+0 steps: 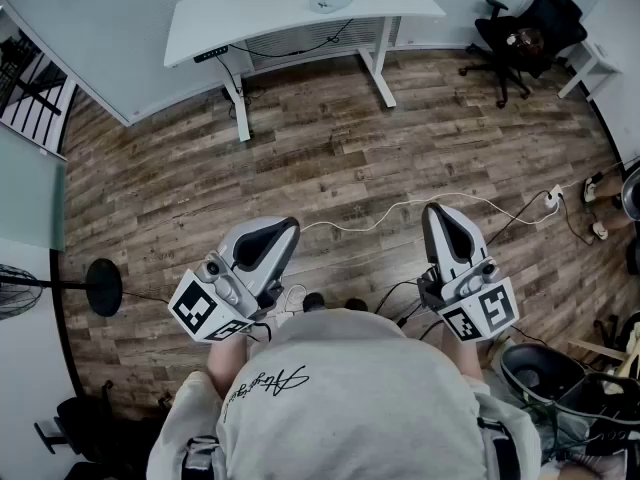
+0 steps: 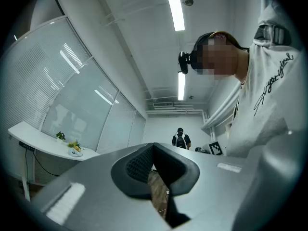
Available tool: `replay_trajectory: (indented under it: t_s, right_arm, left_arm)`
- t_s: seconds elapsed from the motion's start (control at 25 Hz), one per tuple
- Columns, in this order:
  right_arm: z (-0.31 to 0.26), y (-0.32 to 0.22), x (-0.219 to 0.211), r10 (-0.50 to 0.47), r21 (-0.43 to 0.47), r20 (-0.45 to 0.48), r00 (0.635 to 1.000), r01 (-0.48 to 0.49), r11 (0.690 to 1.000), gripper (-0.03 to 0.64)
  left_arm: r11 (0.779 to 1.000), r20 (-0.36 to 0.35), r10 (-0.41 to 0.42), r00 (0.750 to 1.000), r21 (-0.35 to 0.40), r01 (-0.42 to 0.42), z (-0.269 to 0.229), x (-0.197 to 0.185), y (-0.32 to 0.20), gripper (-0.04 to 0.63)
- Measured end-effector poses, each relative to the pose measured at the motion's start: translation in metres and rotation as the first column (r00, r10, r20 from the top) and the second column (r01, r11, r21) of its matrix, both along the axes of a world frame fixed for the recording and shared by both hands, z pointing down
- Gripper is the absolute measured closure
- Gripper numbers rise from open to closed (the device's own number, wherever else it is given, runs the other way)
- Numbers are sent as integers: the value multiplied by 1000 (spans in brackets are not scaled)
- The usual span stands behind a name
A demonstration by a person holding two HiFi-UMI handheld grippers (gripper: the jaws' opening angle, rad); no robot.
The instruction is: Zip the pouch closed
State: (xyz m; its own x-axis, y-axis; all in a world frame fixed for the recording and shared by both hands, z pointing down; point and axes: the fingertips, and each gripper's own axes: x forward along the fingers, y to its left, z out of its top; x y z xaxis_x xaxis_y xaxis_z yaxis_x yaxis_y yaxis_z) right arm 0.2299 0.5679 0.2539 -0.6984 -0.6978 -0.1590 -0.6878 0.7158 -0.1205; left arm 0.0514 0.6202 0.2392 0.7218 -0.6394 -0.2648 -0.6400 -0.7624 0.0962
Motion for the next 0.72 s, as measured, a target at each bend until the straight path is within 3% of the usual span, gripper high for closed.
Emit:
replay_trajectory:
  t_s: [0.48,0.72]
  right_arm:
    - [2,4,4,5,7,-21,1000,-5,1000,617]
    - [17,-1,5,62,12,-132,989,-61,998,616]
  left_arm:
    - [1000,16,2,1000,4,-2,2,7,3,595]
    - [1000,48,-14,999,-25,16,10,4,2,595]
